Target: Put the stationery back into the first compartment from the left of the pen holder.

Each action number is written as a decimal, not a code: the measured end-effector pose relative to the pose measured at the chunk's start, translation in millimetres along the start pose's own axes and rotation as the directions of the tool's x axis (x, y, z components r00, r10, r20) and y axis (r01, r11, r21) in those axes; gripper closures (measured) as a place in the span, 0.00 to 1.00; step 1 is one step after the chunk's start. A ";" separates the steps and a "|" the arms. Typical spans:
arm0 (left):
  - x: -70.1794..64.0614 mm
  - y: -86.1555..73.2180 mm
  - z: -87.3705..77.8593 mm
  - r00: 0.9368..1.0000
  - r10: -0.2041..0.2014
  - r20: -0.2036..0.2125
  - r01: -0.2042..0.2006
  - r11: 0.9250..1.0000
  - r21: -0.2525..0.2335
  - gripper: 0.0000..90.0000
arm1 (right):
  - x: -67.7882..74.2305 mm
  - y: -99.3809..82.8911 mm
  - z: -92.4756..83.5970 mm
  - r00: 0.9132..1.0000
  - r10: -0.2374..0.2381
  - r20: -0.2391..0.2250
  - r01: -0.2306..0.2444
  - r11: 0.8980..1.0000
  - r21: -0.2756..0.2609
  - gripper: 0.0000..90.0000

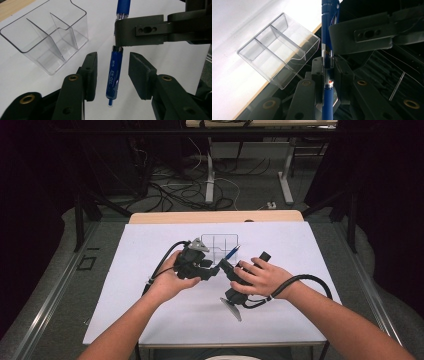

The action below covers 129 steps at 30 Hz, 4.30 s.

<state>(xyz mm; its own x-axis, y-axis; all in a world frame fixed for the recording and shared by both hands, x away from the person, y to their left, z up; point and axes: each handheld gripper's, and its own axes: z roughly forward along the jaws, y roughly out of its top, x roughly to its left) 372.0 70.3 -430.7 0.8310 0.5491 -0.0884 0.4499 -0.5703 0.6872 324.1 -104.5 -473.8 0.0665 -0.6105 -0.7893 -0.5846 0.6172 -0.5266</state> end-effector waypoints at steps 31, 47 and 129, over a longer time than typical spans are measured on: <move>-6.6 4.2 14.2 0.998 0.065 -0.025 -0.062 0.993 0.099 0.88 | 1.6 5.6 1.4 1.000 -0.017 -0.007 0.017 1.000 -0.015 0.88; 4.5 3.5 14.1 0.999 0.010 -0.049 -0.007 0.998 0.056 0.88 | -5.0 -1.8 -0.1 0.998 0.066 0.006 -0.066 0.998 -0.015 0.60; 78.6 15.6 56.7 0.915 -0.330 -0.233 0.212 0.883 -0.419 0.88 | 80.8 -63.3 -8.6 -0.554 0.822 -0.131 -0.809 -0.495 0.316 0.00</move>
<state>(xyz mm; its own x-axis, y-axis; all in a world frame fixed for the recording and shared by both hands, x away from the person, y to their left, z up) 462.9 69.9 -467.8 0.5353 0.8331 -0.1395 0.4361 -0.1311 0.8903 359.6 -197.1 -501.5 -0.6233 0.7806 0.0455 0.4913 0.3457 0.7995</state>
